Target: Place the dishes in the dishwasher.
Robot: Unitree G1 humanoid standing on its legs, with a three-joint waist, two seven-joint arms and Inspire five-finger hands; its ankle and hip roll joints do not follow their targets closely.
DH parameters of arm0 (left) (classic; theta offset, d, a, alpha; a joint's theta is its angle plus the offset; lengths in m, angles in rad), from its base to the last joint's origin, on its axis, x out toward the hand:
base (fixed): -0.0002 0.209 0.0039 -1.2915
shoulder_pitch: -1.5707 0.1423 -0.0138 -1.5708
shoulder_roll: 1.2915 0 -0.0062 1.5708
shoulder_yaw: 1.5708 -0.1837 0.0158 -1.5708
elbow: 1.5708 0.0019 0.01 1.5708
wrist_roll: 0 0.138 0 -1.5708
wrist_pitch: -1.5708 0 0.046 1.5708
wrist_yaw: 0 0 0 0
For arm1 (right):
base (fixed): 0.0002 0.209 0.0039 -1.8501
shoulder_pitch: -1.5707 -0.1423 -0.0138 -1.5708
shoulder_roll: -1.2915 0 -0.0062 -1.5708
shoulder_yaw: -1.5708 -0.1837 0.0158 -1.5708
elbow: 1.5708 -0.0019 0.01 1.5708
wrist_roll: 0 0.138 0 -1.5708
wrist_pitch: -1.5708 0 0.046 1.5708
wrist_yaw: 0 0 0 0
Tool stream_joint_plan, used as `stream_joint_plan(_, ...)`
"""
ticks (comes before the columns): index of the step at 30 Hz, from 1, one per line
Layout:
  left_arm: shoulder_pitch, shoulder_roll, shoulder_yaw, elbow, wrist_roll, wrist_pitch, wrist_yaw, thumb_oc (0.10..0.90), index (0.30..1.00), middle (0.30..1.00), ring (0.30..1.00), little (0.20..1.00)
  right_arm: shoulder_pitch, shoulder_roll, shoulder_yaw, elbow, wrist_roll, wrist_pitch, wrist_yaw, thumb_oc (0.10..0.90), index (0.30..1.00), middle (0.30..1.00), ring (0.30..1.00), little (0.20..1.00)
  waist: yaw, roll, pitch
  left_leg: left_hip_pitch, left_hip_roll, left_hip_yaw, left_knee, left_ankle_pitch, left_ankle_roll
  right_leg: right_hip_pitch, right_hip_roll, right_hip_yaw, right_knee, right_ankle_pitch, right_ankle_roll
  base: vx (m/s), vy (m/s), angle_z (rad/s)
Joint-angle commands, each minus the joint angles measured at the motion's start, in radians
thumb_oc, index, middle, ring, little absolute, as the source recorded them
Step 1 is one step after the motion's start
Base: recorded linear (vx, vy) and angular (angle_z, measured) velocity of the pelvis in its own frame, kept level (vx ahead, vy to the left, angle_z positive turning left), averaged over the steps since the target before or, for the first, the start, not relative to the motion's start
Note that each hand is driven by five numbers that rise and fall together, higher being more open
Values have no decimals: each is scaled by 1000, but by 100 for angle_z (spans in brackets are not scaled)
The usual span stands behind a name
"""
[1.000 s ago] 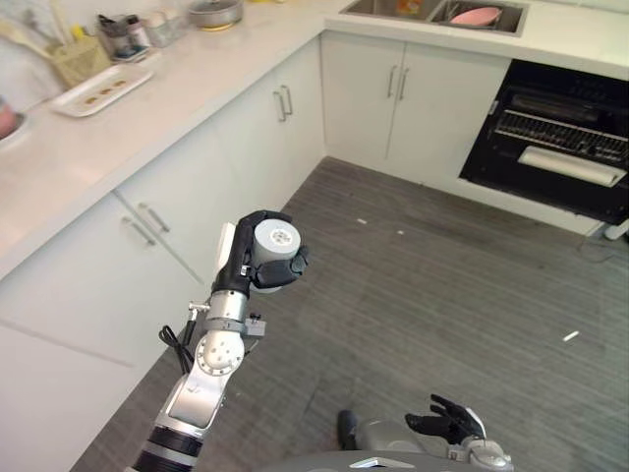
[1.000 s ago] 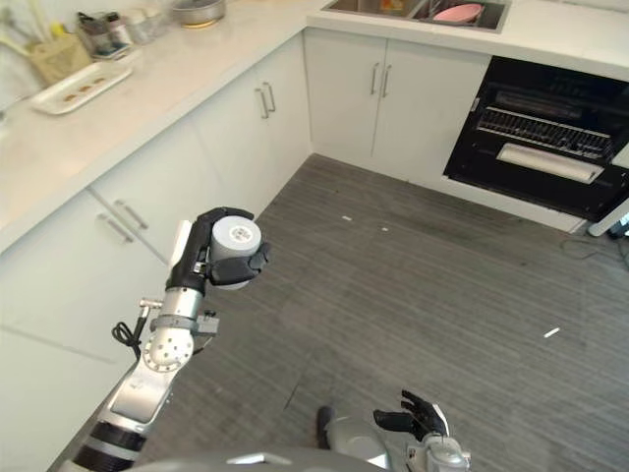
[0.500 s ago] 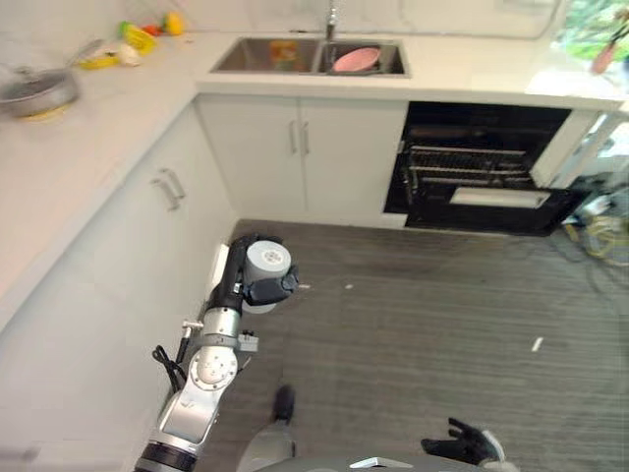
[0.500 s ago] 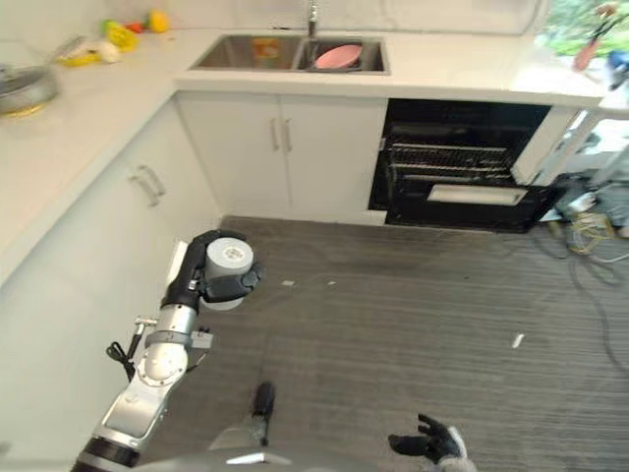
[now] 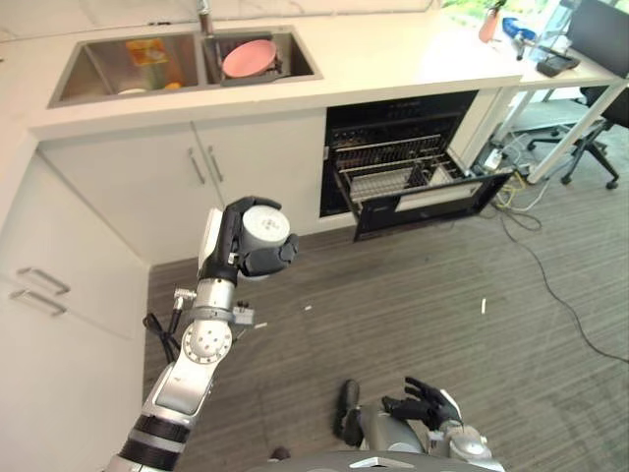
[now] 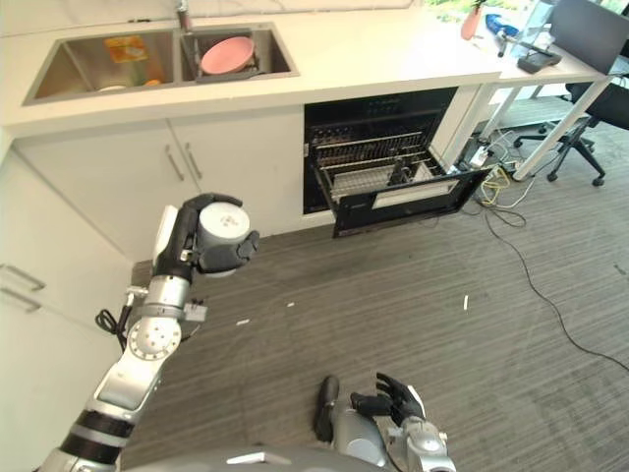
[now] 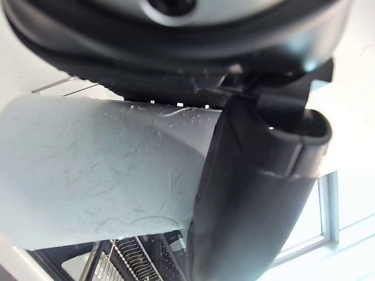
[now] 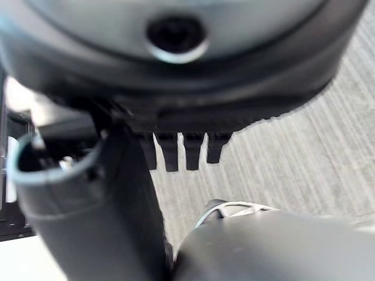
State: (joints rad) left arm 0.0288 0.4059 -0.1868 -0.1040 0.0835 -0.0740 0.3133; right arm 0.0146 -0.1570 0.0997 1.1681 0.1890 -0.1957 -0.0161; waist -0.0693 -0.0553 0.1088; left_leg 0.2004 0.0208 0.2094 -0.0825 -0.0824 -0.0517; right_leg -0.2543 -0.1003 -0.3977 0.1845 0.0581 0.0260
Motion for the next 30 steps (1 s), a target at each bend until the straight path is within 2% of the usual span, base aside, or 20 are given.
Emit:
stream_joint_plan(1, -36, -26, 16, -168, 16, -114, 2, 400, 300, 300, 300, 300, 23, -40, 10, 19, -15, -30, -22, 800, 900, 900, 900, 900, -7, 23, -48, -59, 34, -24, -5, 12, -15, 162, 43, 87, -185, -31, 100, 190, -30, -14)
stream_joint_plan(4, -38, -52, 9, -158, -6, -124, 8, 400, 300, 300, 300, 300, 25, -53, 4, 21, -6, -37, -20, 800, 900, 900, 900, 900, -8, 27, -56, -40, 23, -36, 2, 11, -13, 192, 55, 140, -214, -34, 84, 203, -46, -23)
stream_joint_plan(5, -34, -62, 13, -160, -17, -126, 9, 400, 300, 300, 300, 300, 20, -58, -5, 9, 7, -38, -17, 800, 900, 900, 900, 900, -9, 28, -56, -40, 18, -41, 71, -13, -18, 214, 56, 147, -234, -34, 77, 307, -148, -42)
stream_joint_plan(7, -40, -74, 12, -162, -27, -138, 12, 400, 300, 300, 300, 300, 14, -83, -13, -35, 22, -48, -10, 800, 900, 900, 900, 900, -11, 11, -22, -145, 44, -18, 415, 58, -92, 272, 29, 155, -270, -40, 61, 208, -174, -25)
stream_joint_plan(8, -41, -74, 12, -161, -27, -139, 13, 400, 300, 300, 300, 300, 14, -83, -13, -36, 22, -48, -10, 800, 900, 900, 900, 900, -13, 15, -21, -160, 52, -23, 441, 48, -95, 270, 34, 152, -269, -41, 58, 141, -160, -16)
stream_joint_plan(9, -49, -84, 12, -156, -56, -150, 20, 400, 300, 300, 300, 300, 0, -97, -8, -66, 38, -50, -8, 800, 900, 900, 900, 900, 7, -6, 16, -245, 45, -23, 618, 118, -151, 294, 3, 161, -272, -57, 44, 124, -99, -5)
stream_joint_plan(10, -48, -87, 11, -154, -69, -146, 21, 400, 300, 300, 300, 300, -13, -106, -8, -80, 40, -48, -9, 800, 900, 900, 900, 900, 18, -10, 29, -286, 42, -21, 659, 111, -160, 298, -11, 165, -272, -65, 44, 202, -83, -28)
stream_joint_plan(13, -30, -94, 26, -150, -72, -145, 23, 400, 300, 300, 300, 300, -10, -112, -6, -123, 42, -48, 2, 800, 900, 900, 900, 900, 32, 17, 29, -305, 82, 7, 487, 85, -121, 316, -16, 182, -272, -75, 71, 233, 106, -82)
stream_joint_plan(14, -25, -96, 35, -147, -70, -142, 30, 400, 300, 300, 300, 300, -11, -115, -8, -142, 44, -53, 6, 800, 900, 900, 900, 900, 32, 23, 24, -313, 115, 16, 380, 69, -106, 318, -21, 183, -272, -75, 85, 322, 238, -92)
stream_joint_plan(15, -20, -102, 38, -142, -68, -141, 33, 400, 300, 300, 300, 300, 0, -117, -5, -160, 44, -55, 14, 800, 900, 900, 900, 900, 46, 27, 19, -290, 136, 30, 267, 86, -100, 334, -24, 201, -272, -82, 97, 356, 288, -84)
stream_joint_plan(16, -21, -101, 44, -137, -62, -141, 40, 400, 300, 300, 300, 300, 7, -118, -3, -175, 49, -59, 25, 800, 900, 900, 900, 900, 52, 36, 15, -308, 182, 20, 174, 131, -106, 346, -23, 212, -272, -90, 107, 274, 186, -82)
stream_joint_plan(17, -20, -102, 43, -135, -61, -141, 41, 400, 300, 300, 300, 300, 11, -120, -3, -177, 50, -58, 26, 800, 900, 900, 900, 900, 54, 36, 15, -291, 180, 25, 149, 141, -109, 349, -23, 214, -272, -93, 106, 371, 261, -70)
stream_joint_plan(18, -19, -107, 57, -123, -45, -136, 62, 400, 300, 300, 300, 300, 32, -137, 1, -210, 52, -57, 46, 800, 900, 900, 900, 900, 69, 42, 6, -307, 250, -3, 13, 210, -128, 383, -35, 232, -272, -122, 124, 351, 208, -60)
stream_joint_plan(20, -18, -109, 64, -123, -40, -137, 72, 400, 300, 300, 300, 300, 42, -147, -1, -220, 55, -60, 53, 800, 900, 900, 900, 900, 73, 46, 5, -315, 274, -30, -1, 227, -145, 398, -36, 244, -272, -133, 128, 296, 191, -61)
stream_joint_plan(21, -18, -110, 79, -122, -36, -143, 84, 400, 300, 300, 300, 300, 46, -153, -16, -228, 61, -62, 58, 800, 900, 900, 900, 900, 68, 56, -3, -303, 299, -21, -4, 263, -171, 414, -32, 259, -272, -147, 137, 222, 169, -91)
stream_joint_plan(23, -9, -107, 87, -135, -27, -144, 90, 400, 300, 300, 300, 300, 67, -147, -47, -262, 74, -71, 58, 800, 900, 900, 900, 900, 60, 70, -20, -270, 310, 15, -5, 279, -181, 421, -24, 267, -272, -151, 144, 239, 228, -88)
stream_joint_plan(25, -11, -102, 85, -137, -19, -144, 92, 400, 300, 300, 300, 300, 78, -143, -58, -272, 76, -75, 54, 800, 900, 900, 900, 900, 55, 66, -29, -264, 307, 27, -5, 266, -179, 416, -31, 265, -272, -143, 149, 157, 178, -44)
stream_joint_plan(26, -15, -86, 85, -145, -9, -146, 105, 400, 300, 300, 300, 300, 85, -128, -81, -289, 85, -80, 37, 800, 900, 900, 900, 900, 51, 49, -44, -239, 276, 36, -5, 234, -163, 412, -58, 269, -272, -124, 167, 198, 253, -15)
stream_joint_plan(29, -13, -57, 94, -167, -7, -141, 111, 400, 300, 300, 300, 300, 105, -116, -103, -365, 72, -92, 12, 800, 900, 900, 900, 900, 43, 14, -56, -220, 232, 49, -5, 197, -133, 407, -102, 283, -272, -86, 193, 176, 275, 10)
stream_joint_plan(30, -13, -57, 94, -167, -7, -141, 111, 400, 300, 300, 300, 300, 105, -116, -103, -365, 72, -92, 12, 800, 900, 900, 900, 900, 43, 14, -56, -220, 232, 49, -5, 197, -133, 407, -102, 283, -272, -86, 193, 109, 214, 11)
